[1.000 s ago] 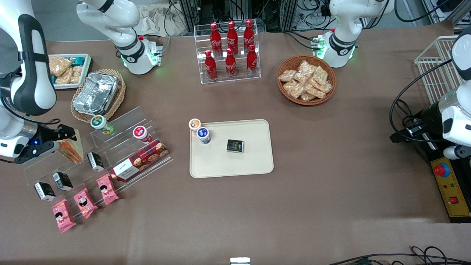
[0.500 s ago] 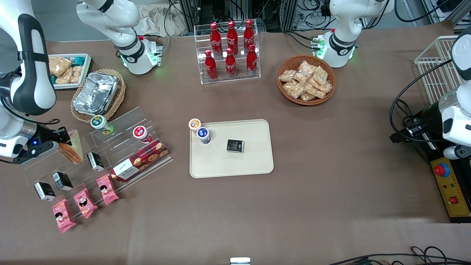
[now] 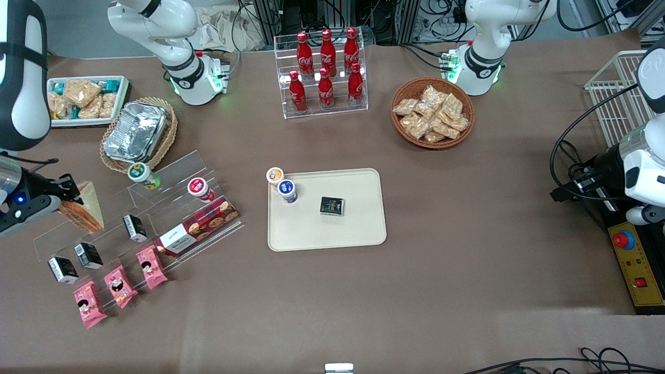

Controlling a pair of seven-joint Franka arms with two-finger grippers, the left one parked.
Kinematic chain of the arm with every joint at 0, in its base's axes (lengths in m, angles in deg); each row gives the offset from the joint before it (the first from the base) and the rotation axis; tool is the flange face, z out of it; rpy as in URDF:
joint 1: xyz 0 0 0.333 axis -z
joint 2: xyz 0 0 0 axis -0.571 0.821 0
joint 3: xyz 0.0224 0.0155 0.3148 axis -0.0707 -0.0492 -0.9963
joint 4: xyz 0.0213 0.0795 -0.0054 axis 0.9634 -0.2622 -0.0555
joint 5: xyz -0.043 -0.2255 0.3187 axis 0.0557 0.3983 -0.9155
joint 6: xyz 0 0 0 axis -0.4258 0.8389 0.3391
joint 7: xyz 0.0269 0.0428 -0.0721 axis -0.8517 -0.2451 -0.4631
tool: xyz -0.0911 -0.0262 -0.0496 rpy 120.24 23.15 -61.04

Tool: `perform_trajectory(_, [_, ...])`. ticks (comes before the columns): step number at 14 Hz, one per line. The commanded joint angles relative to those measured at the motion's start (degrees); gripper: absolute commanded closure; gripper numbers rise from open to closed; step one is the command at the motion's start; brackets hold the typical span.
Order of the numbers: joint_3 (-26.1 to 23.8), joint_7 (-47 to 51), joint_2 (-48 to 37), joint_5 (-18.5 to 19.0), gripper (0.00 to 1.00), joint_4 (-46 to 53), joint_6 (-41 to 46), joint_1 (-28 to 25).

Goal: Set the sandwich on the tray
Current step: 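Lift the sandwich out of the display with the right gripper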

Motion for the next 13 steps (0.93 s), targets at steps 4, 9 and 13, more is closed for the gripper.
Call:
perform_trajectory(4, [-6.98, 0.26, 1.91, -0.32, 0.85, 5.07, 3.36, -7.9])
perform_trajectory(9, [-13.67, 0.35, 6.46, -0.41, 0.84, 5.07, -3.03, -16.69])
perform_trajectory(13, [-16.14, 0.17, 15.25, -1.47, 0.84, 5.16, -14.8, -22.76])
